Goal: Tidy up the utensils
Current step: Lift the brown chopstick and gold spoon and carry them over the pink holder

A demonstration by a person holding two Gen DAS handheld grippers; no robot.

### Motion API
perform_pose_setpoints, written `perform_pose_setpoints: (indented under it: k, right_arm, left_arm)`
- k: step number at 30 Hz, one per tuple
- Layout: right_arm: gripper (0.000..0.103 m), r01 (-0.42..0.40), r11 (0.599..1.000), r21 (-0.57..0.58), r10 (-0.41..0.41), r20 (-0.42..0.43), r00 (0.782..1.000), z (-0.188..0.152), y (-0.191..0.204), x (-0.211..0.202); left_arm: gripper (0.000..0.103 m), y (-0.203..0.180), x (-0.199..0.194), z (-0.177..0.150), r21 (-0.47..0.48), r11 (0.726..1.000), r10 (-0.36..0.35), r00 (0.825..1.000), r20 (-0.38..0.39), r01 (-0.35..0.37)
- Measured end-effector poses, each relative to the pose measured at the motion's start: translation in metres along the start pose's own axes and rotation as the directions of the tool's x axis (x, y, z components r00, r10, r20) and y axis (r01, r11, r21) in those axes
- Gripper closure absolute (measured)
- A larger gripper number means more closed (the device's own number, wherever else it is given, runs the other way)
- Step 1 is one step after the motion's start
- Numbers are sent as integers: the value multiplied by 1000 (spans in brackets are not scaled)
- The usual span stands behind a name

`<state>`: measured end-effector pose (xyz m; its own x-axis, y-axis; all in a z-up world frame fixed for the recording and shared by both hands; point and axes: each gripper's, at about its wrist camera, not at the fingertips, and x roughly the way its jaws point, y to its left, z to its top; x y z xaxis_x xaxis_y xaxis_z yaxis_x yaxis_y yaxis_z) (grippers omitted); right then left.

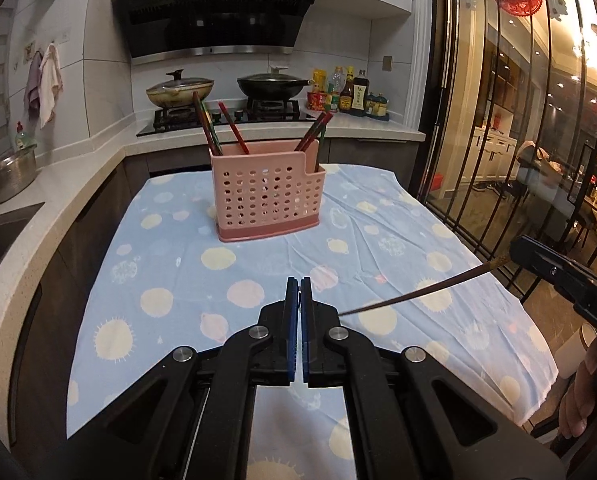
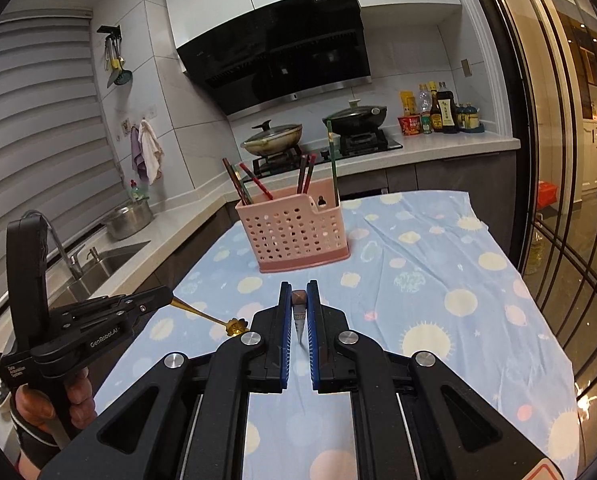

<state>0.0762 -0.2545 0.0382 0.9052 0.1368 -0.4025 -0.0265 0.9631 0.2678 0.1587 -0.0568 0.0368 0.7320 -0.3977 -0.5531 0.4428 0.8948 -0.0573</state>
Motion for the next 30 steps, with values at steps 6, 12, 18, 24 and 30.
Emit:
perform_pose_setpoints:
  k: [6,12,18,24,30]
  right_arm:
    - [96,-19,999,-40,21,41,999,43,7,19]
    - [96,-26,996,-87,34,99,994,92,19,41]
    - [96,-39,994,-101,55,162,985,148,28,70]
    - [96,-51,995,-87,67,200,977,205,37,109]
    - [96,-33,997,-69,48,236,971,243,44,146]
  left_arm:
    - [102,6,8,36,17,1000,14,999,49,-15]
    - [102,17,21,75,34,998,44,995,93,-47]
    - [102,35,37,119,43,995,81,989,127,-87]
    - [102,52,50,168,43,991,116,978,173,-125]
    - [102,62,75,200,51,988,136,974,179,-148]
